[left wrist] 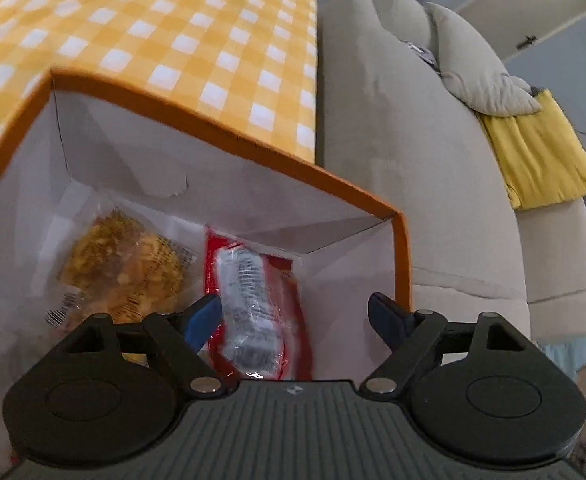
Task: Organize snacks
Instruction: 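Lower the red chip bag into the box and open the left tool while the right tool carries the packet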
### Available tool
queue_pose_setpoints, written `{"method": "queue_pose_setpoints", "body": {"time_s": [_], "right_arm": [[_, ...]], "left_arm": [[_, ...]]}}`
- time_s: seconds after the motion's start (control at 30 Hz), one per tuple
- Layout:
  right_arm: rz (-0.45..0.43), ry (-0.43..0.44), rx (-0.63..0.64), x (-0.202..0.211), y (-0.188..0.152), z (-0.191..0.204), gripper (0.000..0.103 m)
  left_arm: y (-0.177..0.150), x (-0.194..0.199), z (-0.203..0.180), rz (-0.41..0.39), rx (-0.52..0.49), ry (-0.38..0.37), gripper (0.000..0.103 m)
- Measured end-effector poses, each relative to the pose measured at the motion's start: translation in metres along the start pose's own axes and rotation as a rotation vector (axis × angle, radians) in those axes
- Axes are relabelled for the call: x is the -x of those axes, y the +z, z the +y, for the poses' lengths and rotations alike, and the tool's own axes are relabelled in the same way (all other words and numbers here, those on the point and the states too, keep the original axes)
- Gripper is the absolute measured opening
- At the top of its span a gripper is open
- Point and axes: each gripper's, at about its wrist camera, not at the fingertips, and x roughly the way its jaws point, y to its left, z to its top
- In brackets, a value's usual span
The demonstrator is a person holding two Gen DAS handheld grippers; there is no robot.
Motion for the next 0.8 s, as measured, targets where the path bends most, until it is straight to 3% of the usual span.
{"method": "queue_pose_setpoints", "body": {"time_s": [0.17,0.33,0.6,0.8], "right_arm": [[0.010,0.009,0.014,-0.001,0.001,0.004,0.045],[0.017,0.029,0.035,-0.004,0.003,0.004,0.045],[0.052,0.043,0.062,-0.013,0.003,0.002,0.045],[0.073,0.067,0.102,-0.015,0.001,0.009,0.045]], "left_arm": [[0.000,0.027,0.010,-0.017,-0.007,-0.021,0.097],[-0.002,0.069,0.010,-0.049,-0.078,-0.038,0.097],[-0.014,0.143,0.020,-0.137,-0.193,0.029,0.097],[-0.020,0.178,0.041,-0.137,-0.214,0.082,0.097]]}}
